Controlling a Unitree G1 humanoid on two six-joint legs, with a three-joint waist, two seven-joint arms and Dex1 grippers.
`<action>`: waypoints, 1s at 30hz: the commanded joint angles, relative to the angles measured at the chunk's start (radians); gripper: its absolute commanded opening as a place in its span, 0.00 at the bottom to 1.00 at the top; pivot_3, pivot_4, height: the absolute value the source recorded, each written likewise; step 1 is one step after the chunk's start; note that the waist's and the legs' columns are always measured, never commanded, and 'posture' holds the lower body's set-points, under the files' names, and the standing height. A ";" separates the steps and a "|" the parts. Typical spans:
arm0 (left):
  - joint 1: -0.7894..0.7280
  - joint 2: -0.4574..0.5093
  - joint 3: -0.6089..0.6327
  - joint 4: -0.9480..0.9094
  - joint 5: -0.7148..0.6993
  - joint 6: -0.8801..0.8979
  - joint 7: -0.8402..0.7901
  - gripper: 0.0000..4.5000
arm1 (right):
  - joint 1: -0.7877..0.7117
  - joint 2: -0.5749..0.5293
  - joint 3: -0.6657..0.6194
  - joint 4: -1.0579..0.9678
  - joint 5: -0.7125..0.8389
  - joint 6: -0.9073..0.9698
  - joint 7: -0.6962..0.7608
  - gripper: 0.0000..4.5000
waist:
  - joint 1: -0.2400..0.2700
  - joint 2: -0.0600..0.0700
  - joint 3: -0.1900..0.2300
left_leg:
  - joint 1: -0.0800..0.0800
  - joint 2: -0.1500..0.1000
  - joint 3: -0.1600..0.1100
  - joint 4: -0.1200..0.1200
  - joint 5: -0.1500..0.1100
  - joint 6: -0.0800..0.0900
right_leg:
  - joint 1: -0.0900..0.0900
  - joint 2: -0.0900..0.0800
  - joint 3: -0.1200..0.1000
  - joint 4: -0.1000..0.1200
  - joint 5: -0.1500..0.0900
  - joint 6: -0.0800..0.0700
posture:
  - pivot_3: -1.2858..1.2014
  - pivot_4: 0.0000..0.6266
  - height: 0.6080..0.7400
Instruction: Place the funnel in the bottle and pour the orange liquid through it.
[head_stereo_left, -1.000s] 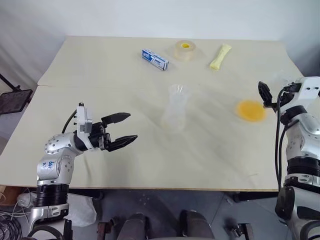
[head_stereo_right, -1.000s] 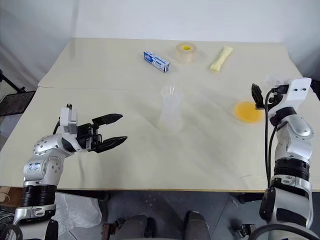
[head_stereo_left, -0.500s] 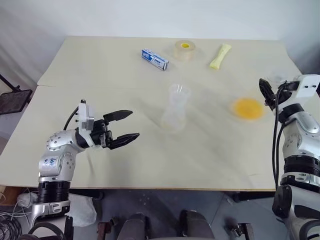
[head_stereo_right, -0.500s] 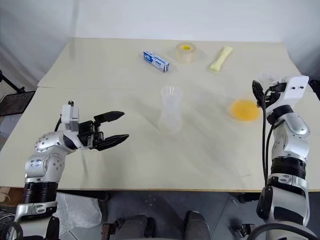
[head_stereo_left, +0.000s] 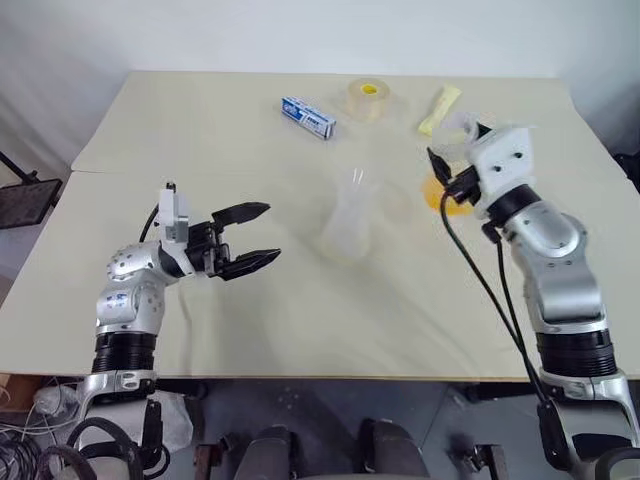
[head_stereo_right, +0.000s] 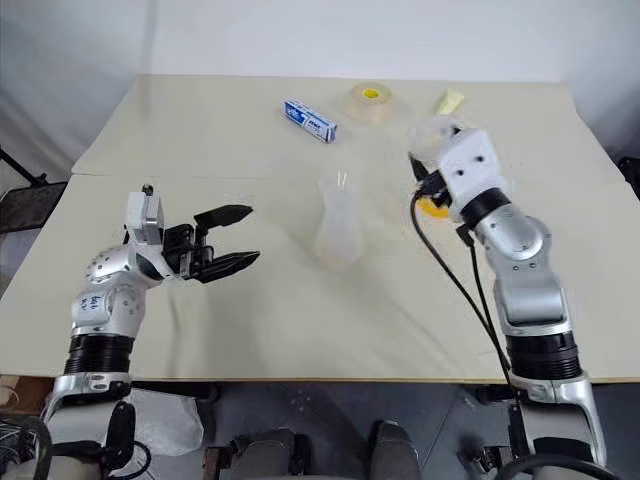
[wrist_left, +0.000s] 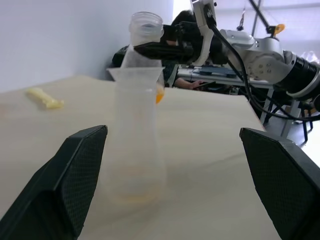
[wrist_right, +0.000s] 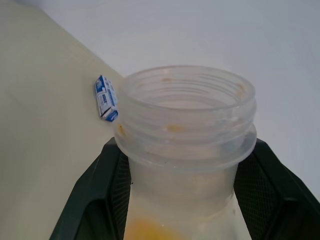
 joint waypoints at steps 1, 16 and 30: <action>-0.028 -0.016 0.015 0.031 -0.025 -0.031 -0.033 1.00 | -0.039 -0.030 0.035 -0.029 -0.128 -0.078 -0.034 0.54 | 0.000 0.000 0.000 | 0.000 0.000 0.000 0.000 0.000 0.000 | 0.000 0.000 0.000 0.000 0.000 0.000 | 0.52 0.24 1.00; -0.024 -0.043 0.013 0.050 -0.020 -0.057 -0.056 1.00 | -0.152 -0.021 0.207 0.062 -0.398 -0.301 -0.011 0.54 | -0.026 0.000 0.000 | 0.000 0.001 -0.001 -0.001 0.000 0.000 | -0.001 0.000 -0.001 0.000 0.000 0.000 | 0.52 0.24 1.00; -0.007 -0.079 0.003 0.019 -0.020 -0.057 -0.036 1.00 | -0.252 -0.033 0.247 0.232 -0.567 -0.493 -0.094 0.54 | -0.028 0.000 0.000 | 0.000 0.002 -0.001 -0.001 0.000 0.000 | -0.001 0.000 0.000 0.000 0.000 0.000 | 0.52 0.24 1.00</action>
